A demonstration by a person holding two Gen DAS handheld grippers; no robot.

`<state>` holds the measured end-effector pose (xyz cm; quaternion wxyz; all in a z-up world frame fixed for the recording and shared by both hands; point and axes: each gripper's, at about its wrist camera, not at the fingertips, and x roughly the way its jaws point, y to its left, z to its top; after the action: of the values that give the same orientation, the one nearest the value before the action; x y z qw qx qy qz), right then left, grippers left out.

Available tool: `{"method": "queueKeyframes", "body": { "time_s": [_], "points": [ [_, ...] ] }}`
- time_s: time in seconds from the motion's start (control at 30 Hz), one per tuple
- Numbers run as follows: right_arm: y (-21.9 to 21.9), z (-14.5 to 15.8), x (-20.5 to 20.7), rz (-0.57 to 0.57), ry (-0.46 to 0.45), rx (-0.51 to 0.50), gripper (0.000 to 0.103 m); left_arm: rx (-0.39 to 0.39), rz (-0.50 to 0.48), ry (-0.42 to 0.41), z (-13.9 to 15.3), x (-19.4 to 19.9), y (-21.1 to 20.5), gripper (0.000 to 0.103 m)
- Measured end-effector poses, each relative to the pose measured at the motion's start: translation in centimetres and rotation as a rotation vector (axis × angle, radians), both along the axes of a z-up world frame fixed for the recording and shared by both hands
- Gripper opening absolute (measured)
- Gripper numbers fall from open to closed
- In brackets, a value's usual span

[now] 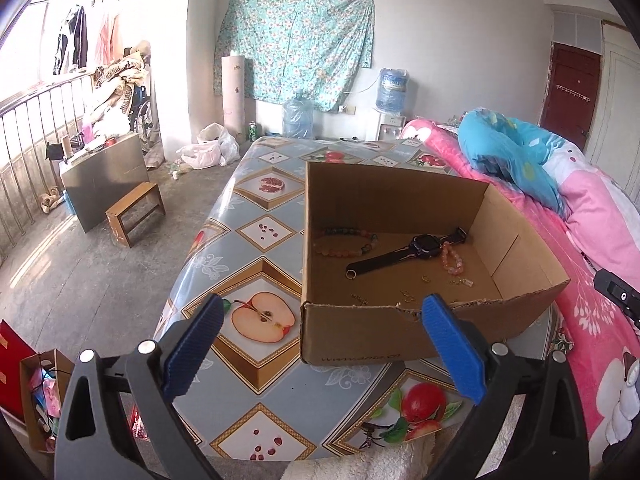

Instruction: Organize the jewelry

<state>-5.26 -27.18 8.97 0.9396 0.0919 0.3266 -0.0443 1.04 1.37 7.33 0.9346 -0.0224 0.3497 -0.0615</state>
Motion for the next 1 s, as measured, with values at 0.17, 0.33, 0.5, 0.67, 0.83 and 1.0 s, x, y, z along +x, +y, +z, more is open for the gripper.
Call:
{"method": "queueKeyframes", "body": {
  "time_s": [0.17,0.33,0.5,0.67,0.83,1.0],
  "points": [
    [1.5,-1.2,-0.2,0.026,0.029,0.004,0.083,0.039,-0.010,0.021,-0.7,-0.4,-1.8,0.097],
    [3.2,-2.9,-0.2,0.052,0.096,-0.008,0.083,0.076,-0.012,0.047,-1.7,-0.5,-3.1,0.097],
    [3.8,-4.3,1.0,0.050,0.168,-0.002,0.083,0.124,0.021,0.109,-3.0,0.3,-4.2,0.097],
    [3.9,-5.0,2.1,0.058,0.209,0.009,0.083,0.164,0.025,0.174,-4.0,1.0,-5.4,0.097],
    [4.1,-5.5,2.8,0.061,0.234,0.008,0.083,0.165,-0.004,0.216,-4.6,1.5,-6.1,0.097],
    [4.0,-5.9,3.3,0.043,0.262,0.000,0.083,0.142,-0.012,0.233,-4.8,2.1,-6.2,0.097]
  ]
}}
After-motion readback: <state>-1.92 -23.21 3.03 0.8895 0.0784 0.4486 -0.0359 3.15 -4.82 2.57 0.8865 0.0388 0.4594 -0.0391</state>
